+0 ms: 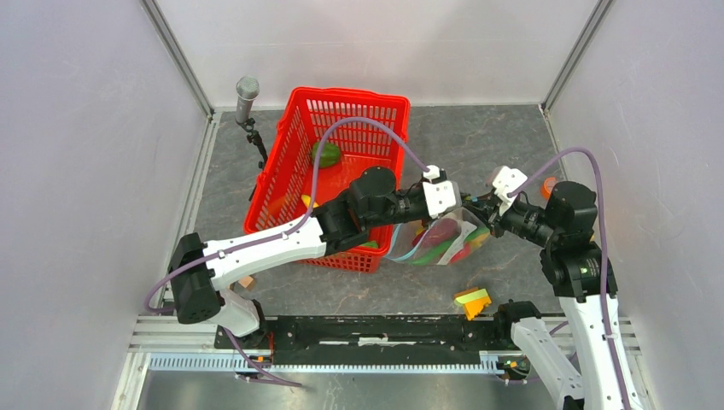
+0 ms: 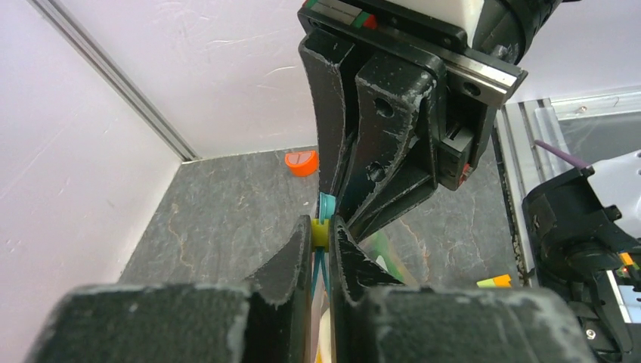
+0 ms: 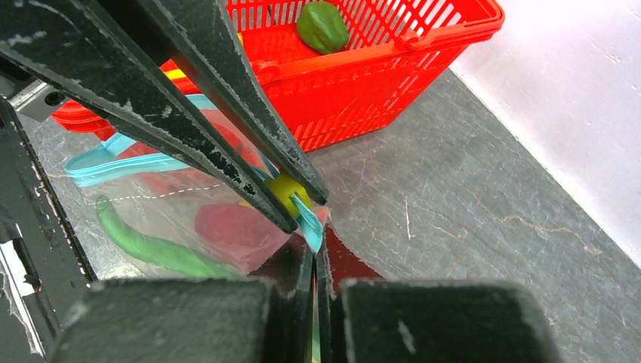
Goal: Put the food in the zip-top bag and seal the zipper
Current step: Zip the zipper food storage bag at the center of the board.
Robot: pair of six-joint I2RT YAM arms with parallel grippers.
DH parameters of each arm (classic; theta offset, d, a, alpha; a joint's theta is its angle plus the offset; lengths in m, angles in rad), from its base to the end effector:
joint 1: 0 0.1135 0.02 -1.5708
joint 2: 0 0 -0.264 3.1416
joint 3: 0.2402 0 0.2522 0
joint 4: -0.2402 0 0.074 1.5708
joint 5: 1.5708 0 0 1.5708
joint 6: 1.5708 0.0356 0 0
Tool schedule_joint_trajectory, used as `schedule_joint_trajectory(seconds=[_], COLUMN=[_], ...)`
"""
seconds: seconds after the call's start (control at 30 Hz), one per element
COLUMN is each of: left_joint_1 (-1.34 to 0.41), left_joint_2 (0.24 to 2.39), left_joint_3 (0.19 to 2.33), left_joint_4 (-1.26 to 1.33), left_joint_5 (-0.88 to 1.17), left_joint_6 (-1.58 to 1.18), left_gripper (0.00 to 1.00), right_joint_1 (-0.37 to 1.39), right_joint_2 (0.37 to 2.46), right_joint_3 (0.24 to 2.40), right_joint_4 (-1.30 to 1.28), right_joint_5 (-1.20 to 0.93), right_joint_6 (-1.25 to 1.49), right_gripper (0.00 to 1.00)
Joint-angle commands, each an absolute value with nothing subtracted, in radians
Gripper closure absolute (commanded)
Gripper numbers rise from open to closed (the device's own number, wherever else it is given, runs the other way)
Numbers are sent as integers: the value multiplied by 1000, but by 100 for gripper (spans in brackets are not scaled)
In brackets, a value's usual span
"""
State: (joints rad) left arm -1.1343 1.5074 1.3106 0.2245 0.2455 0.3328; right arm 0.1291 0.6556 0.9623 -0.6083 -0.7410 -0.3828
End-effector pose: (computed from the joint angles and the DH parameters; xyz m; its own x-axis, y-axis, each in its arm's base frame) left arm 0.1459 -0.3333 0.3909 0.3318 0.0383 -0.9426 0.9241 0.1877 0.3329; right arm 0.1178 0.0395 0.3758 0.0010 -0.2778 -0.9607 -0.7911 0.5874 -0.1707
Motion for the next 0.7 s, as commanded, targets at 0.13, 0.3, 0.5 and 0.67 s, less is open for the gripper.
schedule_joint_trajectory(seconds=[0.13, 0.3, 0.5, 0.67], left_joint_1=[-1117, -1114, -1106, -1098], left_joint_2=[1492, 1474, 1444, 1417], left_joint_3=[1359, 1325, 1261, 1216], left_joint_4=[172, 160, 160, 187], left_joint_5=[281, 260, 203, 178], left_joint_6=[325, 294, 250, 220], left_gripper=[98, 98, 98, 98], right_joint_1=[130, 129, 130, 130], right_joint_2=[639, 639, 642, 640], right_joint_3=[969, 957, 958, 970], right_joint_4=[-547, -502, -484, -488], right_joint_5=[-716, -655, -614, -593], right_joint_6=[-363, -317, -290, -287], right_gripper=[100, 100, 100, 100])
